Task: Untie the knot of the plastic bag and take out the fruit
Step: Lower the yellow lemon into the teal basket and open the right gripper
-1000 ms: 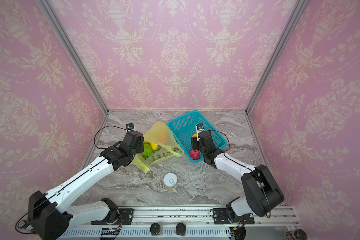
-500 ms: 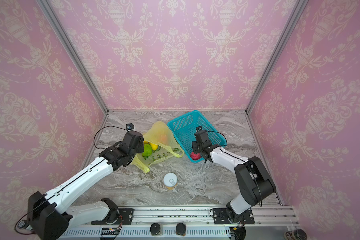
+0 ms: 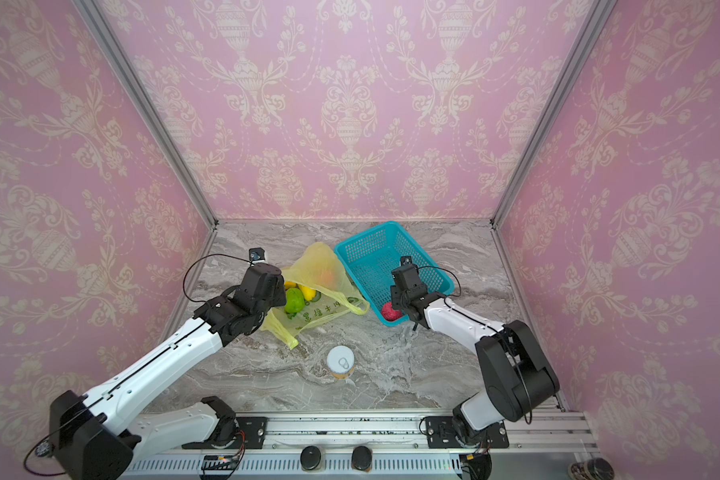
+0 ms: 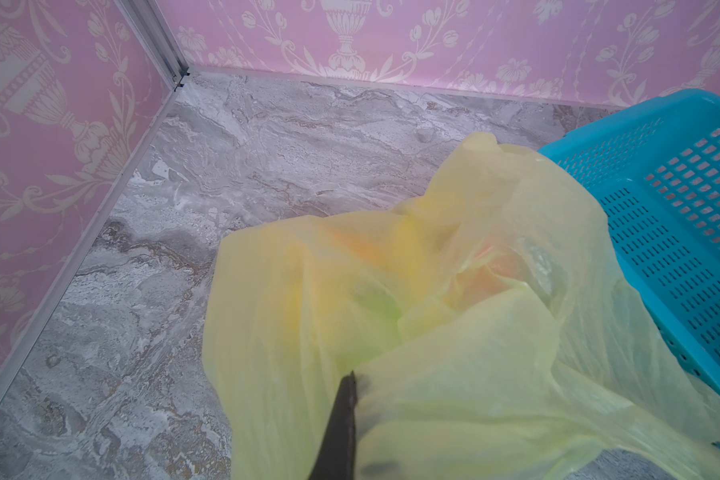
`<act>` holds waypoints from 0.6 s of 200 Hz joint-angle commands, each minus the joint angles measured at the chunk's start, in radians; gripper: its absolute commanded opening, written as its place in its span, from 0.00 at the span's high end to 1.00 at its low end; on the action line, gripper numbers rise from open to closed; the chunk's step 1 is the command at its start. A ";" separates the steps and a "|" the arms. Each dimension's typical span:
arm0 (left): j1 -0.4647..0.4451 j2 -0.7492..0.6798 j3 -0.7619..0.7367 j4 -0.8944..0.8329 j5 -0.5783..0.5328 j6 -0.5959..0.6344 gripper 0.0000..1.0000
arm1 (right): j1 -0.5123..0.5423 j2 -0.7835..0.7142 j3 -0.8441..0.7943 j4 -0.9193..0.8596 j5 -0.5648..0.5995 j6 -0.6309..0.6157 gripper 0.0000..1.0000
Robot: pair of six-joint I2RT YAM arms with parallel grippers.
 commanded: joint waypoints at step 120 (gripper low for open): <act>0.006 0.047 0.001 -0.002 -0.023 0.013 1.00 | -0.059 0.055 0.042 -0.067 -0.003 0.062 0.36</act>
